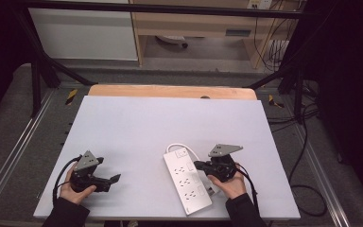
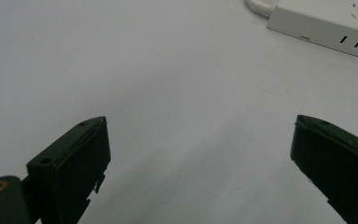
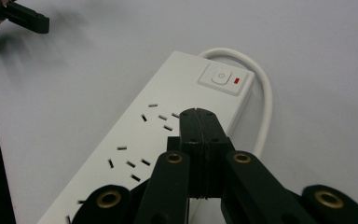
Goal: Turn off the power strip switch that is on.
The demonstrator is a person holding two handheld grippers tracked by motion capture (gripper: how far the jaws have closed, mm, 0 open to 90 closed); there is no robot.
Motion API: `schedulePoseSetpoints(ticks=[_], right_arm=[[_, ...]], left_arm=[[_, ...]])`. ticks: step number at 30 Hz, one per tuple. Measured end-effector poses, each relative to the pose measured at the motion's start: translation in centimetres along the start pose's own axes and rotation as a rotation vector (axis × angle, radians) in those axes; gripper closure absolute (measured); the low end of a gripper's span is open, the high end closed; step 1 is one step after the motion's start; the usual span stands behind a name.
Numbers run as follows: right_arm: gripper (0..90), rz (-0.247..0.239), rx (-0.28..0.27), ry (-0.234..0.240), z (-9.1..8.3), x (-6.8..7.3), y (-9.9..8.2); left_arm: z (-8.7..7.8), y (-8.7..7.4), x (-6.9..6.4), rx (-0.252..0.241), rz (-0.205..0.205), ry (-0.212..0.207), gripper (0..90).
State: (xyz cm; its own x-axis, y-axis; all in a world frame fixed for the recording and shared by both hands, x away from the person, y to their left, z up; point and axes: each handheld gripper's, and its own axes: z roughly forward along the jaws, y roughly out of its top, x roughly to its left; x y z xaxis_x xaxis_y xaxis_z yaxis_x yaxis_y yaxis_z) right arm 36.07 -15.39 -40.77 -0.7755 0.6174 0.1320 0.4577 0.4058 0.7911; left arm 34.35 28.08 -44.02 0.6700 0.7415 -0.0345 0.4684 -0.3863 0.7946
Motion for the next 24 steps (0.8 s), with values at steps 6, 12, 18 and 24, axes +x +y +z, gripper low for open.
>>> schedulePoseSetpoints(ticks=[6, 12, 18, 24], right_arm=[[90.0, -0.004, 0.008, 0.004, 0.7, 0.1, 0.1], [90.0, -0.007, 0.024, 0.002, 1.6, 0.2, 0.1], [90.0, -0.004, 0.032, 0.001, 2.0, 0.1, 0.0], [90.0, -0.005, 0.047, -0.003, 2.4, 0.1, -0.1]], left_arm=[[0.0, 0.0, 0.0, 0.001, 0.001, 0.001, 4.6], [0.0, 0.0, 0.0, 0.002, 0.002, 0.001, 4.6], [0.0, 0.0, 0.0, 0.002, 0.001, 0.0, 4.6], [0.0, 0.0, 0.0, 0.003, 0.002, 0.0, 4.6]])
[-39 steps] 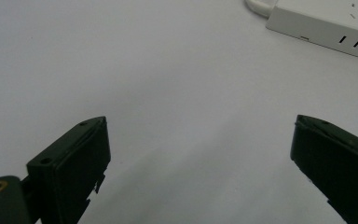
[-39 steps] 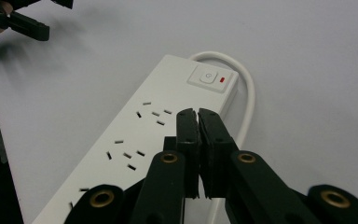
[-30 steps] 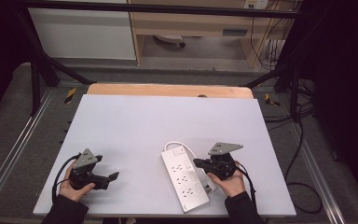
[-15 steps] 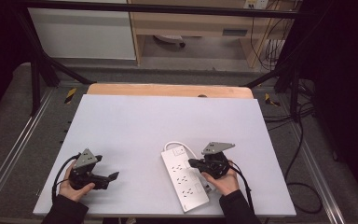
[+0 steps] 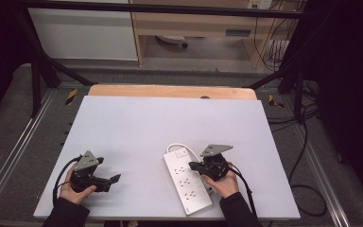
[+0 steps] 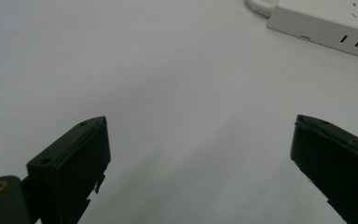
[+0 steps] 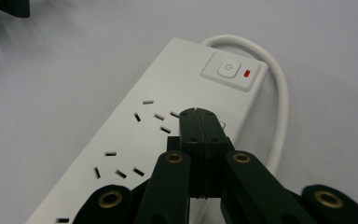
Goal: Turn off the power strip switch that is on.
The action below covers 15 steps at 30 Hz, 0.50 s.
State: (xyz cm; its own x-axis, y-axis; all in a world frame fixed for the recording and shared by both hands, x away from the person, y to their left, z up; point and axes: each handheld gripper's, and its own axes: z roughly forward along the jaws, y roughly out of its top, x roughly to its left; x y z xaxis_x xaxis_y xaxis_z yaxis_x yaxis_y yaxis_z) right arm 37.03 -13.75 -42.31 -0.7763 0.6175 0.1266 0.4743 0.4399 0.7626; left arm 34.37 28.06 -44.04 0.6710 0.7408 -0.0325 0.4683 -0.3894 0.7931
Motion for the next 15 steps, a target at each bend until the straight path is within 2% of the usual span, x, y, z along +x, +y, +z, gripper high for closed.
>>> schedulePoseSetpoints(ticks=[15], right_arm=[[90.0, -0.006, 0.029, -0.009, 0.63, 0.07, -0.23]], left_arm=[[0.03, -0.01, -0.01, 0.001, 0.001, 0.001, 4.6]])
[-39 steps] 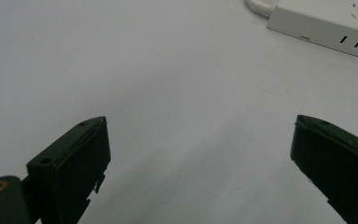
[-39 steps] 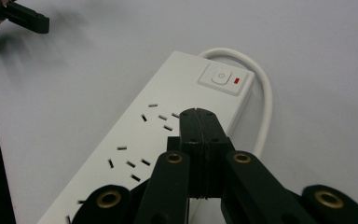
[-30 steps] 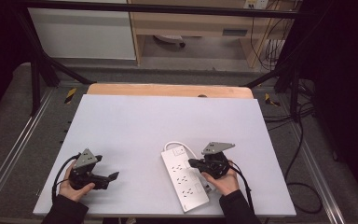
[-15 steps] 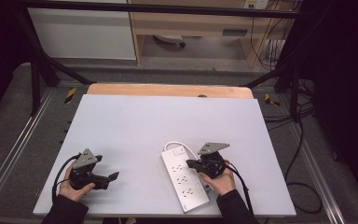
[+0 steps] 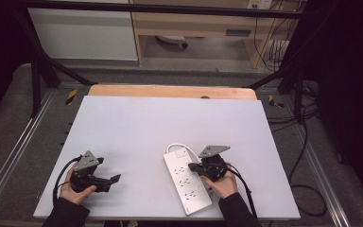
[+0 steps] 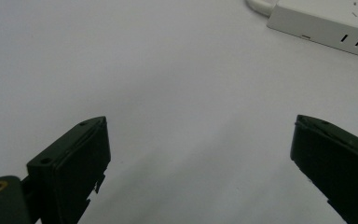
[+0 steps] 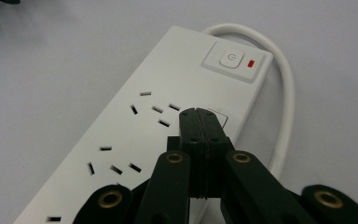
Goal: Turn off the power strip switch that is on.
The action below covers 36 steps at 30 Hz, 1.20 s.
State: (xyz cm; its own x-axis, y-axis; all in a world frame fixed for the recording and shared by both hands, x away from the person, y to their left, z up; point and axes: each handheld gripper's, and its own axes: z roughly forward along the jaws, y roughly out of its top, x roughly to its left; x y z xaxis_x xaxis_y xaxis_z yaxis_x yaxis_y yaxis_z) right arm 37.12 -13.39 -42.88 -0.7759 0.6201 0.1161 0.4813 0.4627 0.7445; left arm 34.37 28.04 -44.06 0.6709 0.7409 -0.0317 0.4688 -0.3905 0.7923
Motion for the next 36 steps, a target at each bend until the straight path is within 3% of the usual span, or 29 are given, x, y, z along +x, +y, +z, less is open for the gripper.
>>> schedulePoseSetpoints(ticks=[36], right_arm=[[90.0, -0.034, -0.003, -0.01, 0.21, 0.01, -0.45]], left_arm=[[-0.09, 0.05, -0.03, -0.003, 0.003, 0.003, 4.6]])
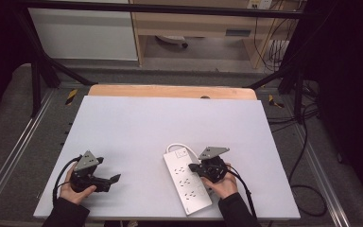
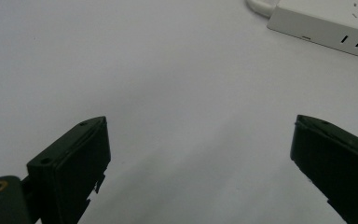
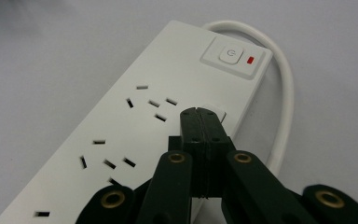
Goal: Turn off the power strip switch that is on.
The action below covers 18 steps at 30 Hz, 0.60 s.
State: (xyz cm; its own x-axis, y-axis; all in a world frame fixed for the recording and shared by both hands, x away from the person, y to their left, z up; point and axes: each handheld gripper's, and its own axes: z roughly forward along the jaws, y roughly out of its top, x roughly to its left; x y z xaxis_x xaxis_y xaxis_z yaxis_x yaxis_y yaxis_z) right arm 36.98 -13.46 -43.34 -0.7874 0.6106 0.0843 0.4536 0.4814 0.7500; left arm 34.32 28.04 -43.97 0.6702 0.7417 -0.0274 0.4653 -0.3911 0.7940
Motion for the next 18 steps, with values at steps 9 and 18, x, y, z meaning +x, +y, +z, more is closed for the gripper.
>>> schedulePoseSetpoints(ticks=[9, 18], right_arm=[[90.0, 0.0, -0.005, -0.003, 0.01, 0.0, -0.05], [87.5, 0.004, -0.03, -0.002, -0.21, 0.07, 0.0]], left_arm=[[-0.01, 0.01, 0.0, 0.0, 0.001, 0.001, 4.6], [0.0, 0.01, 0.03, -0.001, 0.0, 0.001, 4.6]])
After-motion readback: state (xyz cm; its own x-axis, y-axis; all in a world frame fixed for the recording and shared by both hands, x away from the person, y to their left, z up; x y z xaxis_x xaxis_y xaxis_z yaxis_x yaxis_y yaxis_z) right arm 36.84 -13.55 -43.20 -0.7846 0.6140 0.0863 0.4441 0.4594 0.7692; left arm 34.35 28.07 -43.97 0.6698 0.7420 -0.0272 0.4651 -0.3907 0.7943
